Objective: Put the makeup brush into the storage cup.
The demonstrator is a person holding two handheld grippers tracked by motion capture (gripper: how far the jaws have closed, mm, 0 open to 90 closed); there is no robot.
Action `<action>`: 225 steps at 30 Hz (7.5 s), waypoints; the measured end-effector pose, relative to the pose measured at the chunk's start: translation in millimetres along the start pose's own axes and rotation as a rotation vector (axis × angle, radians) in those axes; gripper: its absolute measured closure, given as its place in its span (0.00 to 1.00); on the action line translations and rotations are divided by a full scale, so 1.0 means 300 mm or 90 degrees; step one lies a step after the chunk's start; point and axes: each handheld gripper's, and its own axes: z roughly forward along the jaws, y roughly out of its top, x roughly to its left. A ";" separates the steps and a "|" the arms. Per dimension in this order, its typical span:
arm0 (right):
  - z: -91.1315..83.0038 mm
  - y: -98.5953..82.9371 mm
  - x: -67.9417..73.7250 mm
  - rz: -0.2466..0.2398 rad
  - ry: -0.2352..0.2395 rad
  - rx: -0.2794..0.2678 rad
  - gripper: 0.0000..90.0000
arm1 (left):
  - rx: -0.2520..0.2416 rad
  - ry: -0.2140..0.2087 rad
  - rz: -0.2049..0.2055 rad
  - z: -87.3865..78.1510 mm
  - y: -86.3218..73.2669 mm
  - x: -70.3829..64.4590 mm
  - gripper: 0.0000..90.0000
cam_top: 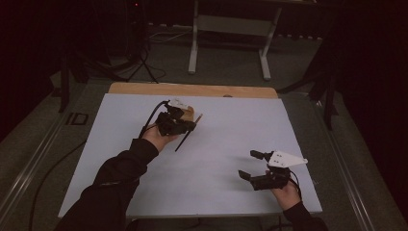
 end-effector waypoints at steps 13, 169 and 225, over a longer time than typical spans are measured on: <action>-0.003 0.002 0.000 0.000 -0.002 -0.002 0.15 | -0.124 0.052 0.010 -0.045 0.020 -0.005 0.93; 0.001 -0.001 0.001 0.003 0.011 -0.001 0.15 | -0.173 0.246 -0.046 0.279 0.019 0.161 0.59; 0.007 0.001 0.001 0.006 0.007 0.001 0.15 | -0.166 -0.035 0.048 -0.048 0.113 0.018 0.00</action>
